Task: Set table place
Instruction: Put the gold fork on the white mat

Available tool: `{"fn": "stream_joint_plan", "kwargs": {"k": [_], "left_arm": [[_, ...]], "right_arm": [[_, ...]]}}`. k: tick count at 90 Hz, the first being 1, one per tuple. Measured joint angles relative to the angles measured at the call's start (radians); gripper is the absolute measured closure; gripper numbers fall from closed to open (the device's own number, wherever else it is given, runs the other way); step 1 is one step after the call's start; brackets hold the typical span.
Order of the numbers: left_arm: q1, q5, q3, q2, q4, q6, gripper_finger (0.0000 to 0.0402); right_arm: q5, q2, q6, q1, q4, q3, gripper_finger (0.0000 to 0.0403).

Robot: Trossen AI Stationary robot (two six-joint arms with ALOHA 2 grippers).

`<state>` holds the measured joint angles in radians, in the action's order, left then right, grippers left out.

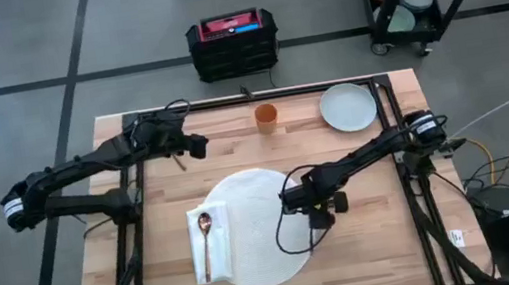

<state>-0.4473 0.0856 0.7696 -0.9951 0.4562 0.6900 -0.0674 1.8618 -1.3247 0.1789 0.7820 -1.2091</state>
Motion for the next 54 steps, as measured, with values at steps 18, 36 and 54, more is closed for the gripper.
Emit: {"fn": "stream_joint_plan", "kwargs": {"k": [18, 36, 54], "left_arm": [[0.0, 0.0, 0.0, 0.0, 0.0, 0.0, 0.0184], [0.0, 0.0, 0.0, 0.0, 0.0, 0.0, 0.0184], [0.0, 0.0, 0.0, 0.0, 0.0, 0.0, 0.0184]], "right_arm": [[0.008, 0.0, -0.012, 0.0, 0.023, 0.001, 0.0403], [0.017, 0.0, 0.004, 0.002, 0.022, 0.001, 0.0403], [0.043, -0.001, 0.022, 0.002, 0.015, -0.003, 0.0403]]}}
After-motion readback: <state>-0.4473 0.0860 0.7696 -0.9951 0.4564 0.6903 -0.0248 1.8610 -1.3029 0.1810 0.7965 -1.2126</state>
